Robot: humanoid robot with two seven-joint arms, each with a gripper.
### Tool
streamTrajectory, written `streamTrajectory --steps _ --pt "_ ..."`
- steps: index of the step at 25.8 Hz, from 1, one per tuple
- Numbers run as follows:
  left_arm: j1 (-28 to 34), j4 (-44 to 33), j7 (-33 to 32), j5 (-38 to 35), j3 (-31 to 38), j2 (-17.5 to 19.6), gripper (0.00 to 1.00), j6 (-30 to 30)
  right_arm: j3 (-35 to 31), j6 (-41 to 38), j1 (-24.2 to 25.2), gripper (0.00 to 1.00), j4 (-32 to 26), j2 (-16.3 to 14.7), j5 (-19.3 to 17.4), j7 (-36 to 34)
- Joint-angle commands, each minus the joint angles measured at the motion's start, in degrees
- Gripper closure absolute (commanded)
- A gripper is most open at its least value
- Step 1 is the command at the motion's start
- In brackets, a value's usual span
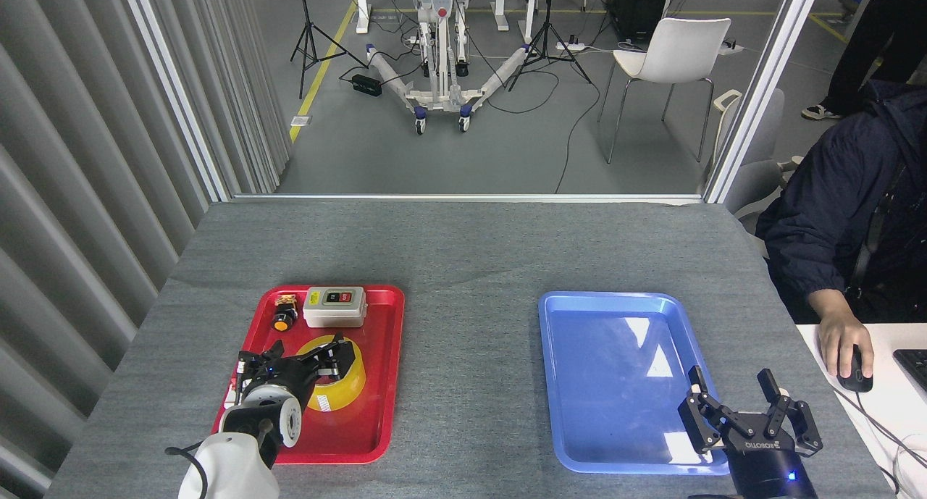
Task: Place and move tape with both arms
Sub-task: 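Reach the left gripper down to the yellow tape roll in the red tray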
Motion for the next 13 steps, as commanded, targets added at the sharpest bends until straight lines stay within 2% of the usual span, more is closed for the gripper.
streamTrajectory --steps 1,9,13 --pt "-1.62 2.51 -1.73 -0.03 0.01 0.15 0.0 -0.51 -0.02 0.04 0.11 0.0 0.09 0.02 0.05 -0.02" --pt "-8.04 14.9 -1.82 -0.47 -2.28 1.73 0.0 -1.91 -0.02 0.04 0.02 0.0 0.27 0.28 0.05 0.16" --pt "-10.68 18.15 -1.9 -0.47 -2.81 2.88 0.0 -1.56 -0.02 0.04 0.02 0.0 0.44 0.46 0.05 0.25"
